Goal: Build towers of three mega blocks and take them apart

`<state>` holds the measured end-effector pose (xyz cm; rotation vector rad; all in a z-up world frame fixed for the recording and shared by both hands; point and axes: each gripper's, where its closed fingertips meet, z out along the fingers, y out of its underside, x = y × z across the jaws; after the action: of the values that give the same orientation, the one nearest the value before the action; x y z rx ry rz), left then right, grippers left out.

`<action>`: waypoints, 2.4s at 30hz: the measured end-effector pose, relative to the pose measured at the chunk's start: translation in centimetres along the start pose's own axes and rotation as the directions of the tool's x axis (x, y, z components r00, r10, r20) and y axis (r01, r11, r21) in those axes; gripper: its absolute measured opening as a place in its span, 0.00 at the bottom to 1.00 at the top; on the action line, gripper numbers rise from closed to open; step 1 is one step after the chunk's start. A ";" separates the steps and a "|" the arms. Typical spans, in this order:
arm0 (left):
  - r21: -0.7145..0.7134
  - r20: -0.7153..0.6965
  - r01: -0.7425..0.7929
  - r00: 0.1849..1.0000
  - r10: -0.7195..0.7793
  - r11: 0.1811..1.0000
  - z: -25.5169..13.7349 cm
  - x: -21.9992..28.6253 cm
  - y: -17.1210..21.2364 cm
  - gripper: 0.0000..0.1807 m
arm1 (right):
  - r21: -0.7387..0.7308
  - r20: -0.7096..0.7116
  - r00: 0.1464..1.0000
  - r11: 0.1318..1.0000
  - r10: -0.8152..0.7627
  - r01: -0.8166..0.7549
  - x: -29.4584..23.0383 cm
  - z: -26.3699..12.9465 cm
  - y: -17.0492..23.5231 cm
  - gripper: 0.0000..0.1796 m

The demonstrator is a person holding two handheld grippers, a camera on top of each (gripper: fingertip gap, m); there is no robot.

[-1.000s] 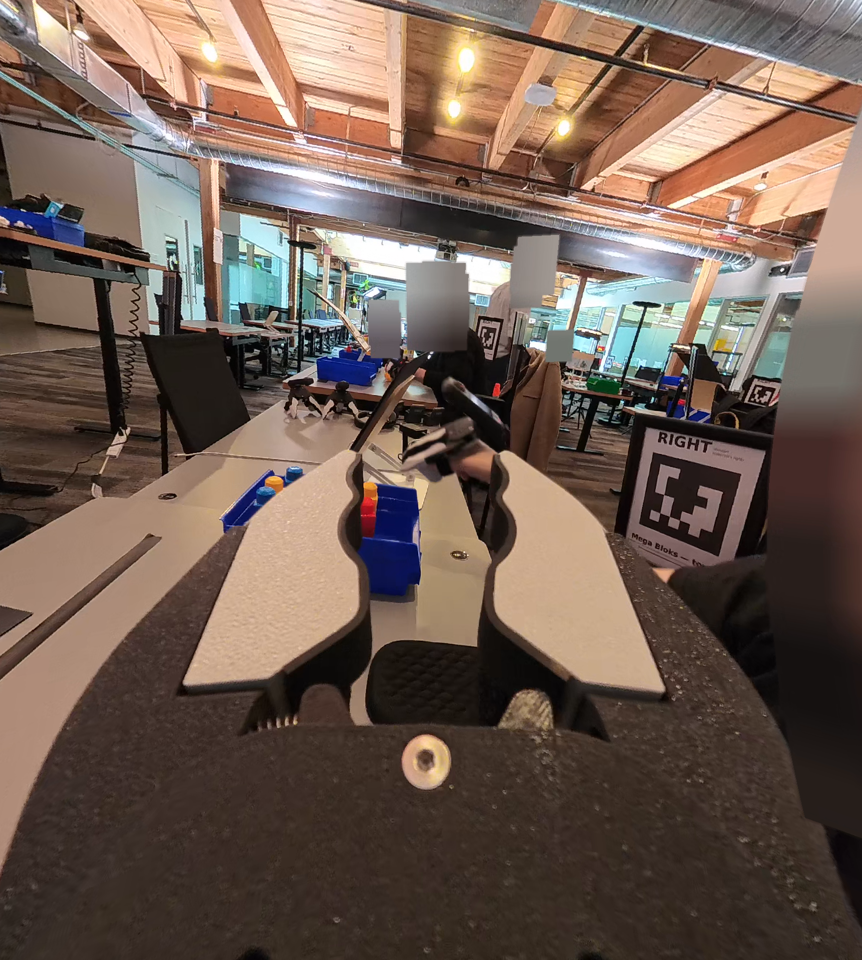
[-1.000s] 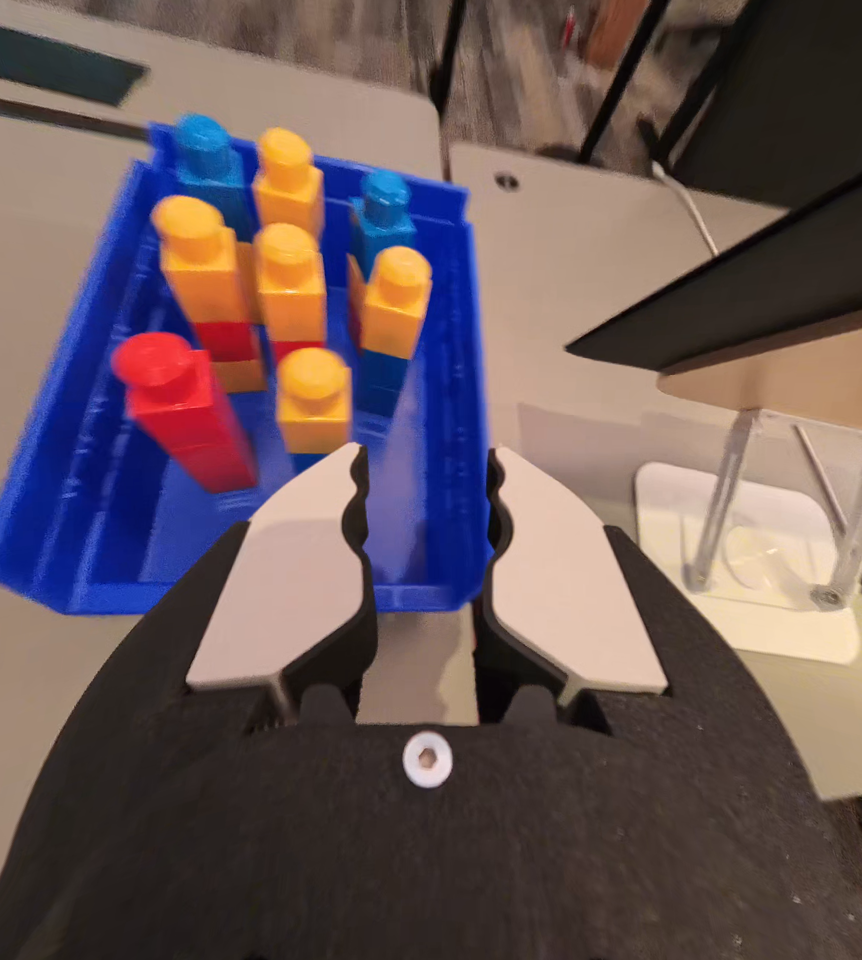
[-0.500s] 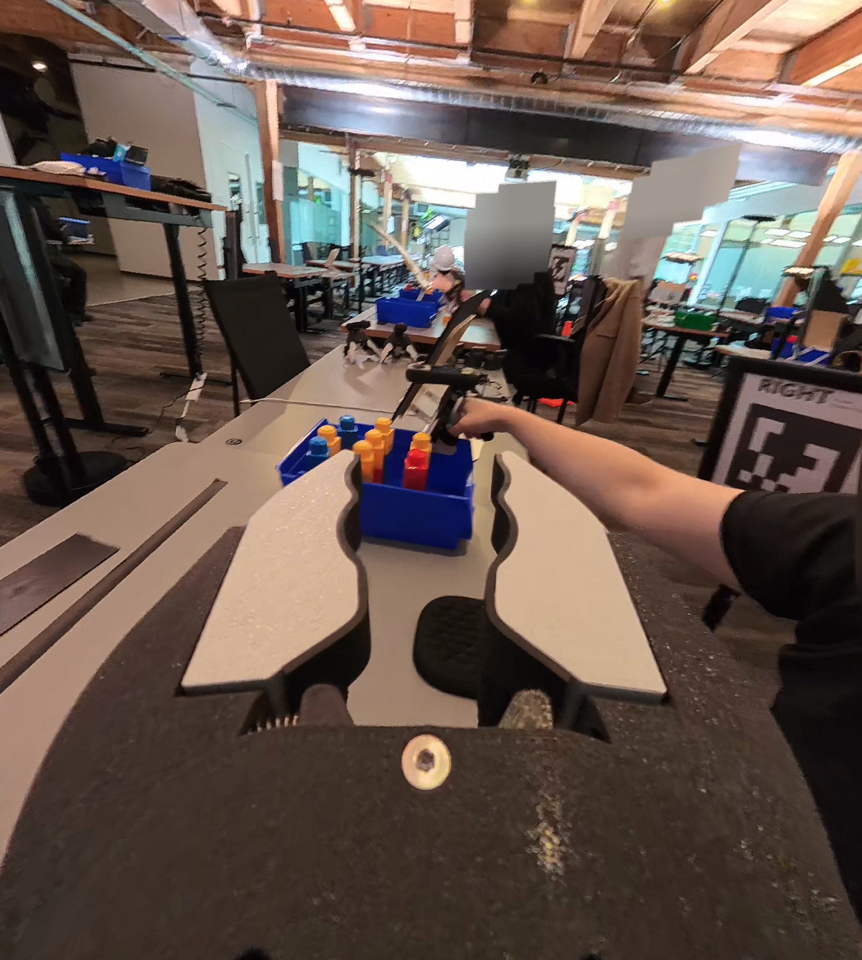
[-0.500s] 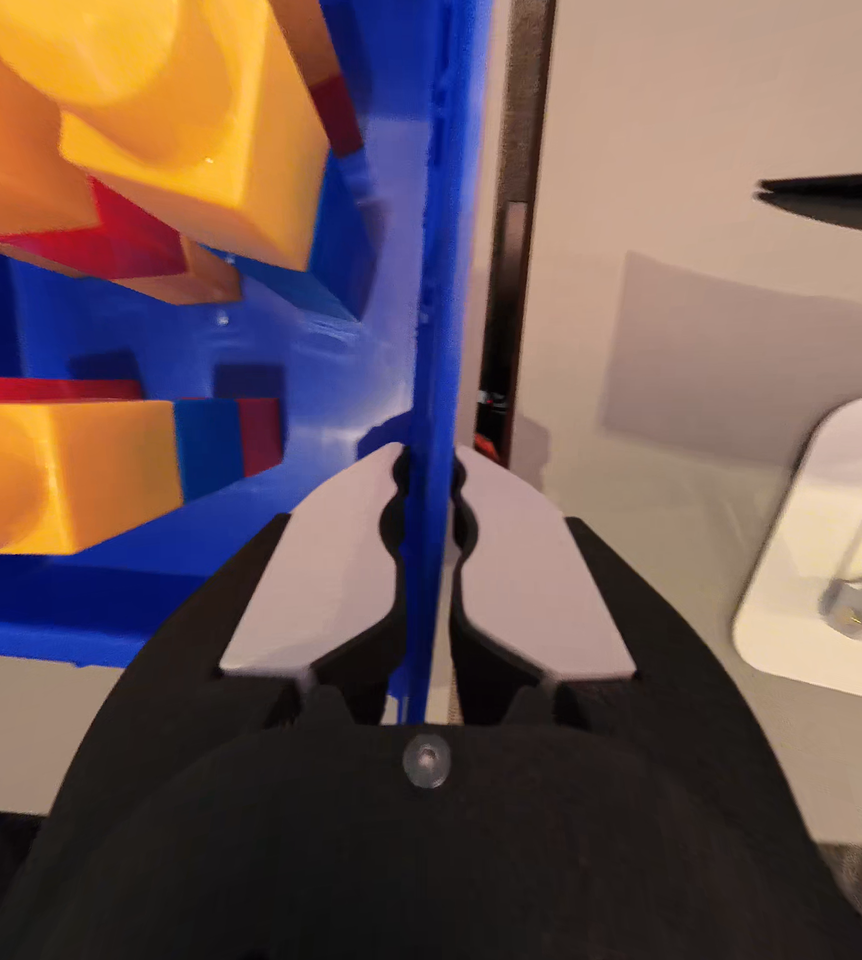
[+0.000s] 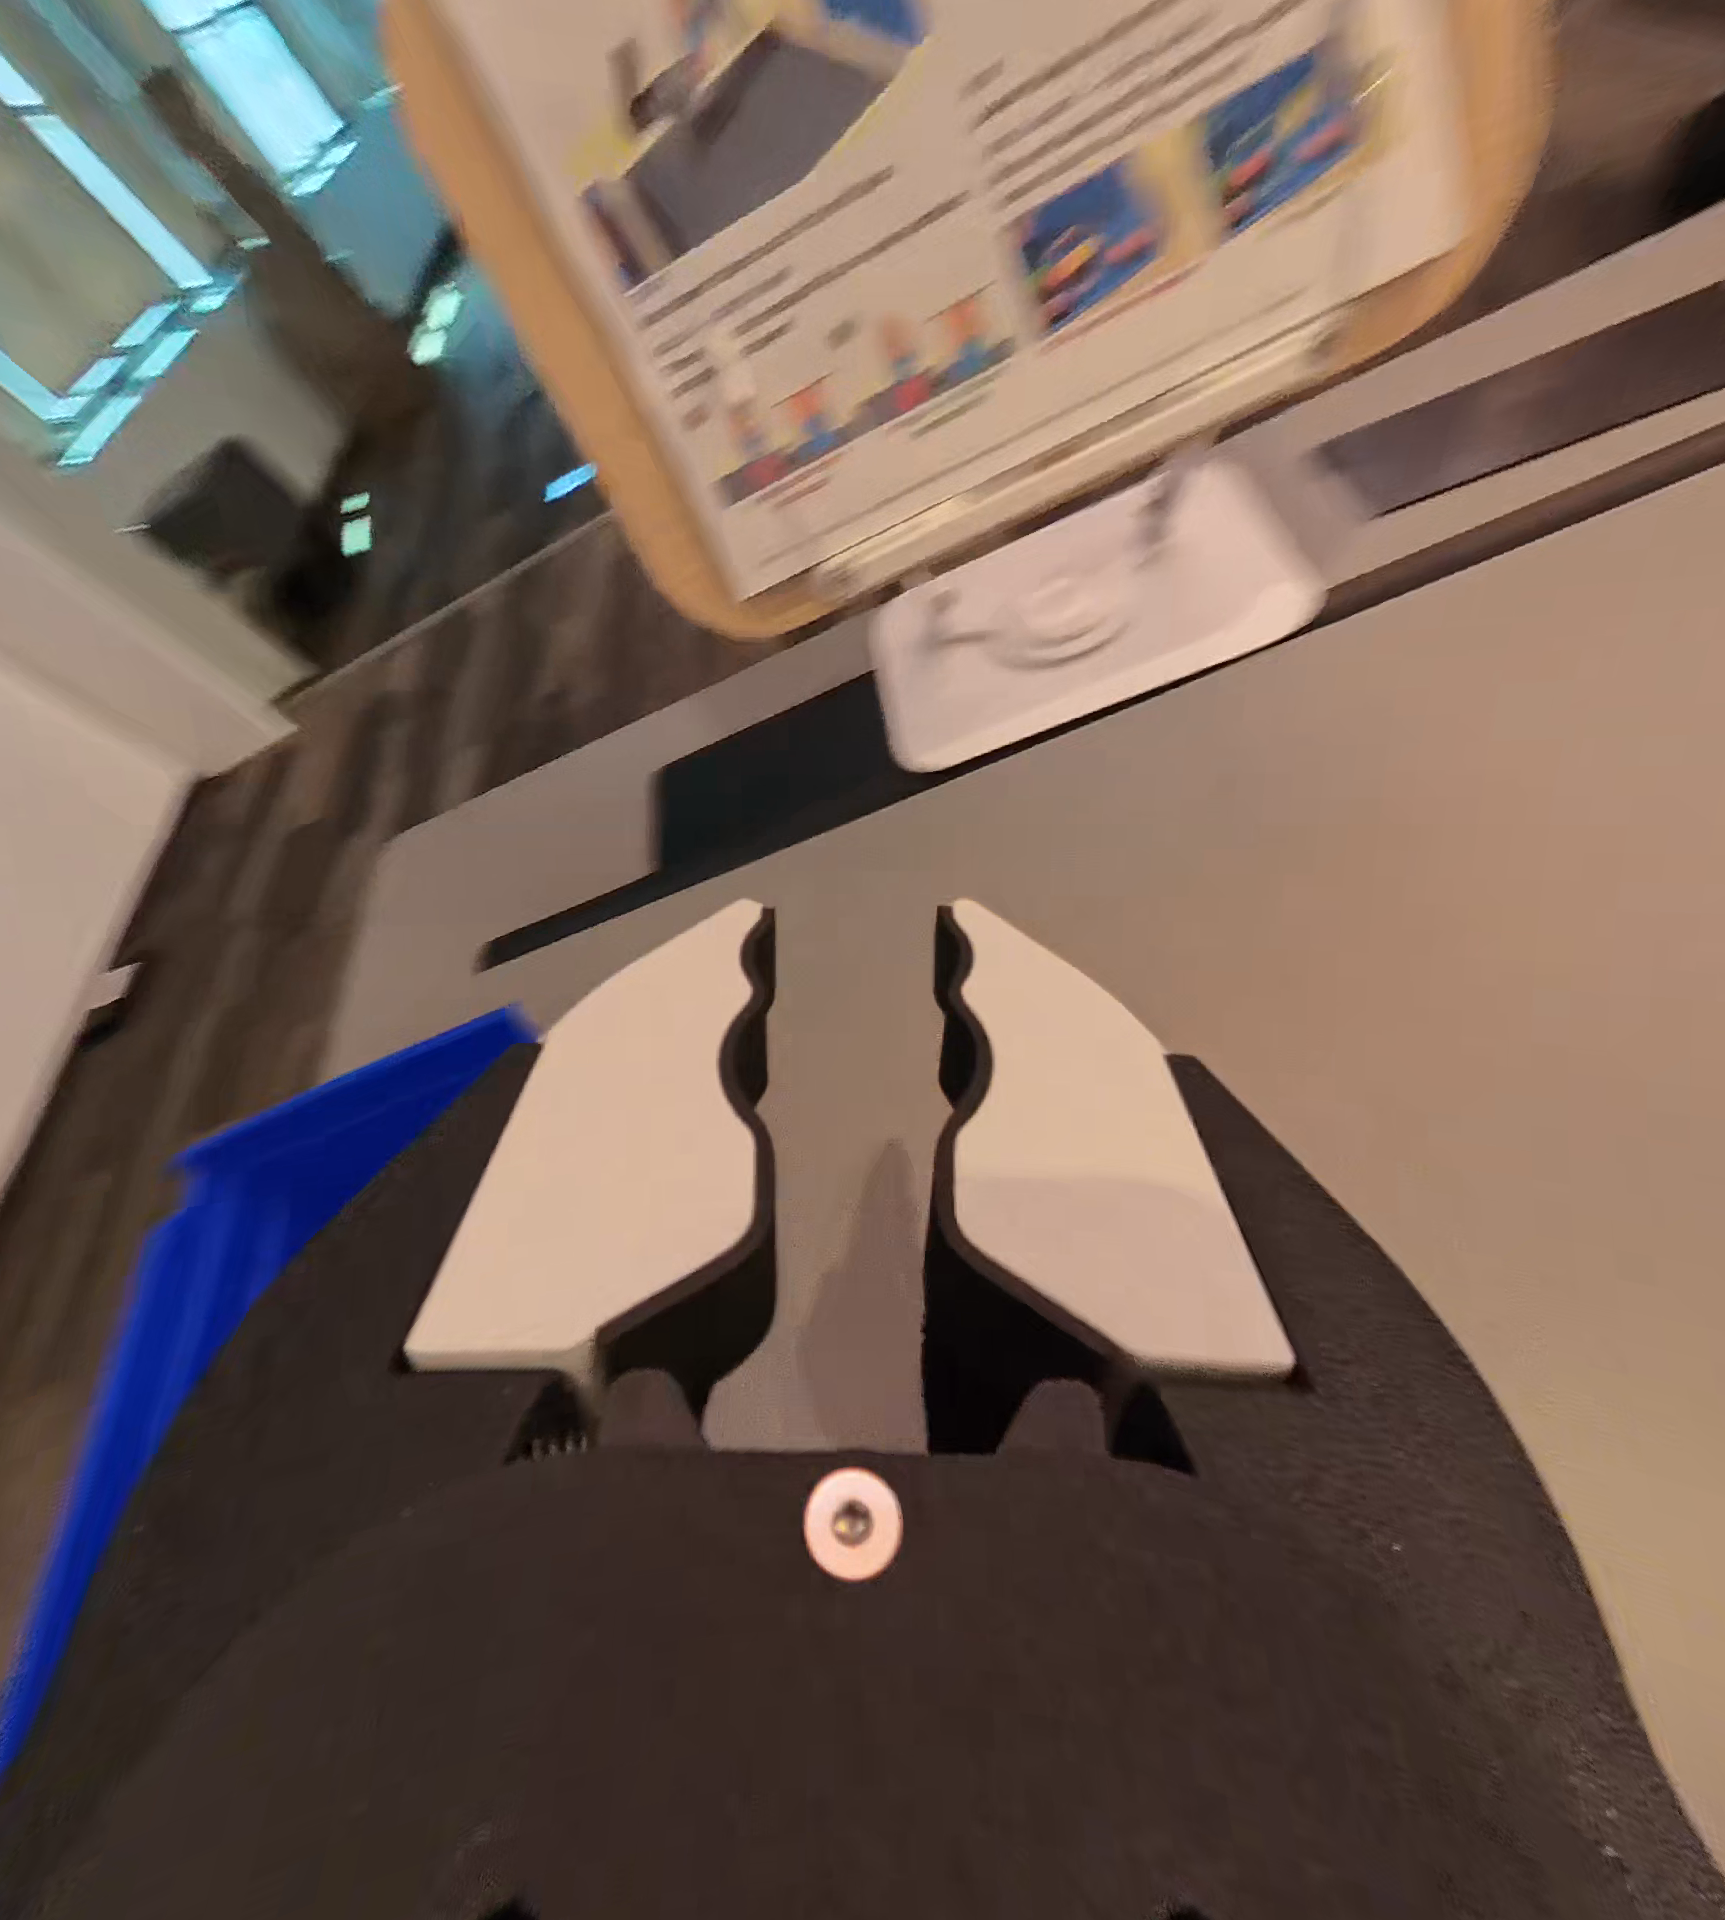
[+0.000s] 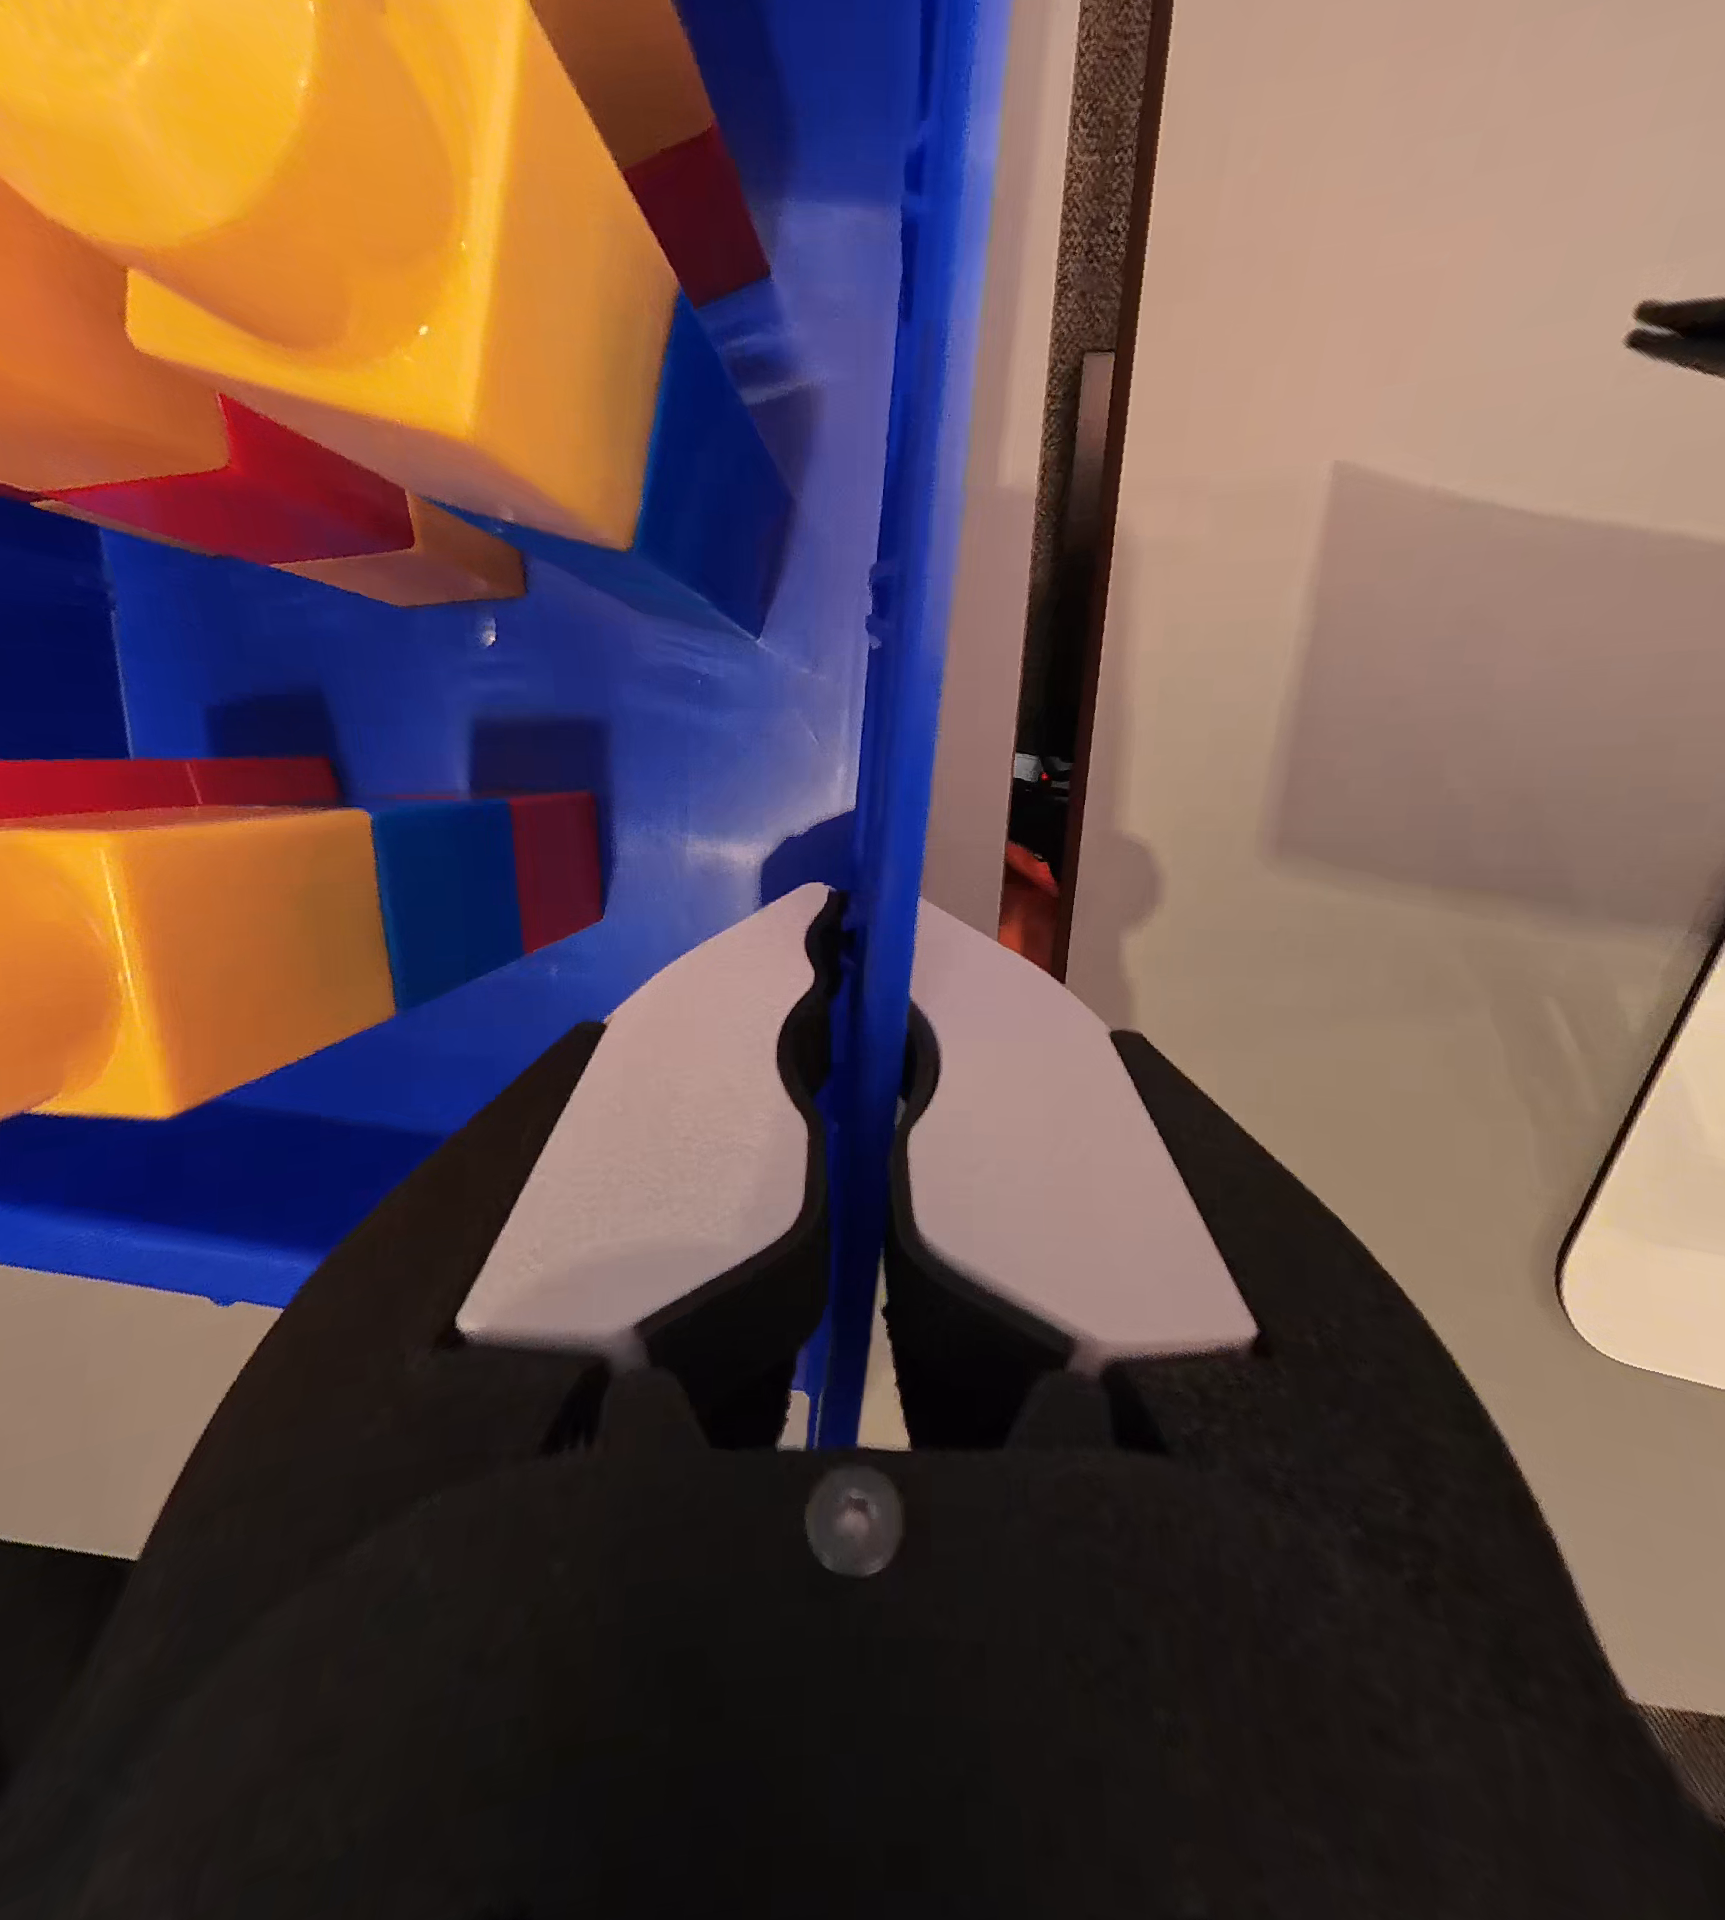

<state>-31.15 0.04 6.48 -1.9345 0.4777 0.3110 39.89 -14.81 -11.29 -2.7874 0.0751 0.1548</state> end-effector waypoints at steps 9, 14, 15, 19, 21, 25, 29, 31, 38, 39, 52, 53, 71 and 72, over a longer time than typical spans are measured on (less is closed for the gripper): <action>-0.384 0.261 0.046 0.964 0.060 0.922 -0.3 -13.1 12.4 0.36 | 0.005 0.008 1.000 1.000 -0.002 0.002 0.0 0.0 0.0 0.03; -0.477 0.275 0.168 0.961 -0.035 0.863 -0.3 -16.2 17.1 0.33 | 0.009 0.006 1.000 1.000 -0.001 0.001 0.0 0.0 0.0 0.03; -0.489 0.259 0.188 0.964 -0.064 0.852 -0.2 -16.2 17.7 0.32 | 0.007 -0.002 1.000 1.000 -0.007 0.007 0.0 0.0 0.0 0.03; -0.541 0.137 0.262 0.965 -0.223 0.799 0.6 -14.2 19.5 0.33 | 0.010 0.010 1.000 1.000 0.006 -0.006 0.0 0.0 0.0 0.03; -0.535 0.075 0.301 0.948 -0.310 0.790 1.2 -12.9 19.4 0.29 | 0.010 0.018 1.000 1.000 0.013 -0.013 -0.1 0.0 0.1 0.03; -0.612 -0.033 0.308 0.910 -0.413 0.728 1.5 -10.2 19.8 0.29 | 0.010 0.018 1.000 1.000 0.013 -0.013 -0.1 0.0 0.1 0.03; -0.686 0.008 0.260 0.937 -0.350 0.679 2.4 -10.1 21.6 0.25 | 0.010 0.019 1.000 1.000 0.012 -0.012 -0.1 0.0 0.1 0.03; -0.749 0.007 0.218 0.947 -0.321 0.626 2.8 -9.5 23.0 0.20 | 0.010 0.022 1.000 1.000 0.015 -0.015 -0.1 0.0 0.1 0.03; -0.799 -0.005 0.163 0.961 -0.277 0.578 4.4 -9.1 24.2 0.03 | 0.012 0.027 1.000 1.000 0.013 -0.014 -0.1 0.0 0.2 0.03; -0.800 -0.014 0.155 0.961 -0.277 0.579 4.7 -9.0 24.0 0.03 | 0.011 0.026 1.000 1.000 0.013 -0.014 -0.1 0.0 0.2 0.03; -0.793 -0.085 0.069 0.971 -0.223 0.605 10.0 -3.1 18.4 0.03 | 0.015 0.048 0.998 0.999 0.028 -0.029 -0.3 0.0 0.3 0.04; -0.790 -0.087 0.072 0.970 -0.228 0.609 10.1 -2.3 18.0 0.03 | 0.015 0.052 0.998 0.999 0.029 -0.030 -0.3 0.0 0.3 0.03; -0.770 -0.139 0.105 0.935 -0.327 0.629 6.9 11.4 12.6 0.06 | -0.045 -0.014 0.998 0.997 0.056 -0.057 -1.9 -0.2 1.4 0.03; -0.771 -0.149 0.109 0.927 -0.344 0.628 6.7 12.2 12.3 0.08 | -0.038 -0.028 0.997 0.997 0.071 -0.072 -1.9 -0.1 1.4 0.03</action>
<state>-25.98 -0.41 -11.36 -2.8691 0.2831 0.0448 37.95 -16.09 -11.40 -2.8275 0.1807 0.1389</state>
